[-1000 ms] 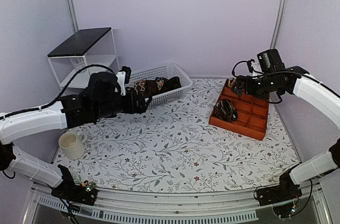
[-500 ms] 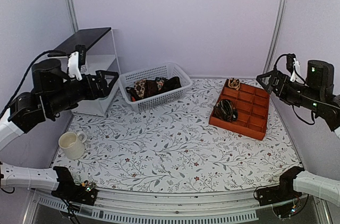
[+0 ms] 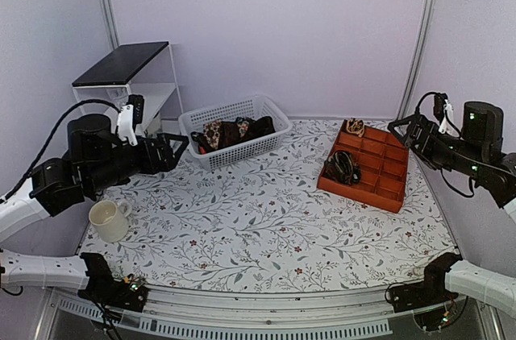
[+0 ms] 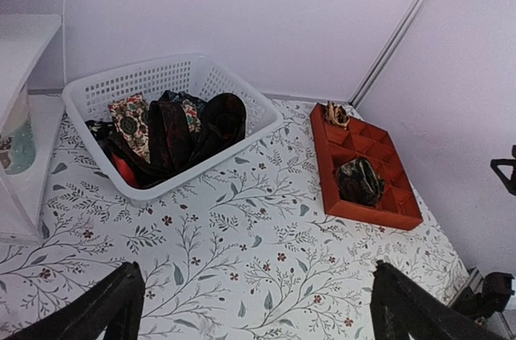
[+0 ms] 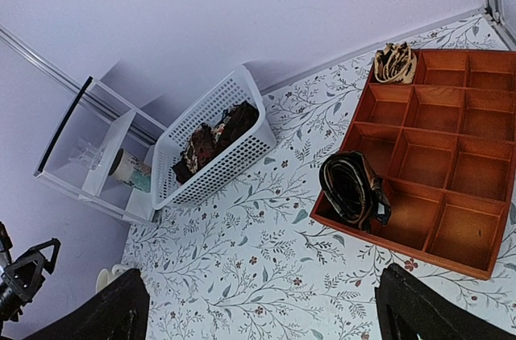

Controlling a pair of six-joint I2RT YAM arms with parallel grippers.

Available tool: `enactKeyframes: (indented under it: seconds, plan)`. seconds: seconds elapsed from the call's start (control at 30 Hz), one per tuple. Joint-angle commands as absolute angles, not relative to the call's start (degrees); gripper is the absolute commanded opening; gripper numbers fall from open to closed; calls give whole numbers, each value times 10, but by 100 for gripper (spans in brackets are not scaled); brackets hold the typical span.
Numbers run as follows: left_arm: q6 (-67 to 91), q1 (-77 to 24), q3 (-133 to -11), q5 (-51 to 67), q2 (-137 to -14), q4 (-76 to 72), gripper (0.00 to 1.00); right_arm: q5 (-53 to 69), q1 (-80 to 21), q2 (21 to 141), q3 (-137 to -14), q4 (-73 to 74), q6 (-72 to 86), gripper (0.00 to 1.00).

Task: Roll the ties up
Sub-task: Reset both arms

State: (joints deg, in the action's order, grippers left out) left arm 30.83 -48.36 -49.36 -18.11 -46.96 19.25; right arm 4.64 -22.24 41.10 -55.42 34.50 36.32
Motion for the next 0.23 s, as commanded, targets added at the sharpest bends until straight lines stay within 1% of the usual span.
enactKeyframes:
  seconds: [0.0,0.2]
  plan:
    - [314,-480,-492,-179,-470,158,98,38,-225,406,-547,329,380,100]
    - [308,-479,-499,-189,-479,164,99,37,-225,405,-545,334,386,100]
